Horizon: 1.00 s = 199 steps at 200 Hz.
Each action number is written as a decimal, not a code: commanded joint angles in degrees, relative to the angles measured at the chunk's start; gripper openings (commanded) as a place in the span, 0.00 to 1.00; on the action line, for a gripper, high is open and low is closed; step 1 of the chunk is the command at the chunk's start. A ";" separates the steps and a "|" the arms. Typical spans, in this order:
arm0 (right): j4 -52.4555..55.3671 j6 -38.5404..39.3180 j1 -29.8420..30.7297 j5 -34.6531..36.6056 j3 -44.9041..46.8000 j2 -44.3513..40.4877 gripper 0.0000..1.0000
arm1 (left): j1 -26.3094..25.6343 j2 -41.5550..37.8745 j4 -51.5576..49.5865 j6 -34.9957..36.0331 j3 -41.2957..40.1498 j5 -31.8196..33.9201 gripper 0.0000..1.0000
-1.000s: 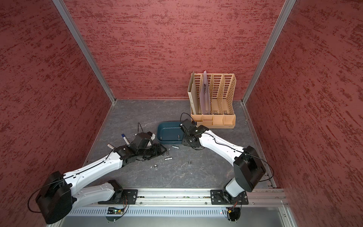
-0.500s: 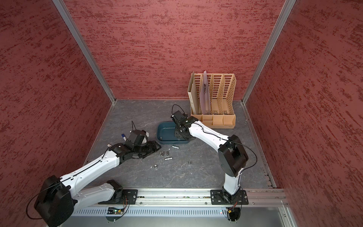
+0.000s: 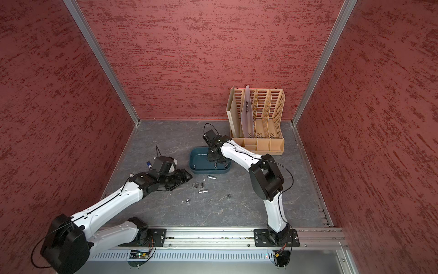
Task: Put the socket on the desktop into the storage box
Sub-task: Place the socket head in the storage box.
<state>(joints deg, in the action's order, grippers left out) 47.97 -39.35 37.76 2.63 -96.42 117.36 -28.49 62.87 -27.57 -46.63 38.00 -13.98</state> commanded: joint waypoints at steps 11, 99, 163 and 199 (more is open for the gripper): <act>0.51 0.42 -0.66 -1.16 -3.52 3.14 0.29 | 0.82 -1.00 -0.39 0.57 -1.60 -0.45 0.73; 0.31 0.29 -1.47 -2.02 -6.53 8.70 0.31 | 1.33 -1.98 -1.38 0.44 -2.63 -0.36 0.73; 0.33 0.16 -1.63 -2.20 -6.67 9.56 0.32 | 1.33 -2.58 -1.32 -0.11 -3.53 -0.37 0.73; 0.33 0.15 -1.63 -2.24 -6.50 9.38 0.32 | 1.33 -2.66 -1.41 -0.20 -3.80 -0.37 0.73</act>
<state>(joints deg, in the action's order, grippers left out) 48.14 -39.38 36.53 0.40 -101.62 126.23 -27.53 61.01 -28.71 -46.68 35.31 -14.33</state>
